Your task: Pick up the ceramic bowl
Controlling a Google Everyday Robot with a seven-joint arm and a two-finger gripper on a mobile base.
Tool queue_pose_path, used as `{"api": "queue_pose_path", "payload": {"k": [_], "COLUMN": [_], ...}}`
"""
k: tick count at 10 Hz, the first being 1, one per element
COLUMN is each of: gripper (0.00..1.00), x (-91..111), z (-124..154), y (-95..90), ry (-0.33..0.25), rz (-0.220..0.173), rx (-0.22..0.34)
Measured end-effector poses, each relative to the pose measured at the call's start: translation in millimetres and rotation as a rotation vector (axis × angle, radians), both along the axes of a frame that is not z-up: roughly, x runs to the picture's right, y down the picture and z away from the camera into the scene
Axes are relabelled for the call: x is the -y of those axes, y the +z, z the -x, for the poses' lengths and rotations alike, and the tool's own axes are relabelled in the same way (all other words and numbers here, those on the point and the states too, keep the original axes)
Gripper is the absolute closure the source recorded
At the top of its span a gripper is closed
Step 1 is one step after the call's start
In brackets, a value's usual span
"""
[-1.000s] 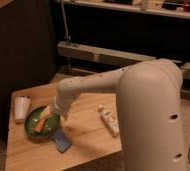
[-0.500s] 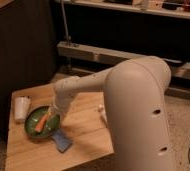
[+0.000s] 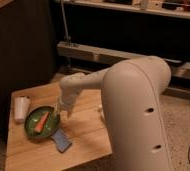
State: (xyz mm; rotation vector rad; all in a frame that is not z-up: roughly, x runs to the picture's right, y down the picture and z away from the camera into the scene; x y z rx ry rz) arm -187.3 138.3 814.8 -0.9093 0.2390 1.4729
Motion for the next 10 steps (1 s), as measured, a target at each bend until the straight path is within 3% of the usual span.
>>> {"api": "queue_pose_path", "payload": {"k": [10], "gripper": [0.45], "x": [-18.8], "z": [42.7], "y": [11.9], "ry": [-0.046], "rz": [0.047], "rx": [0.008]}}
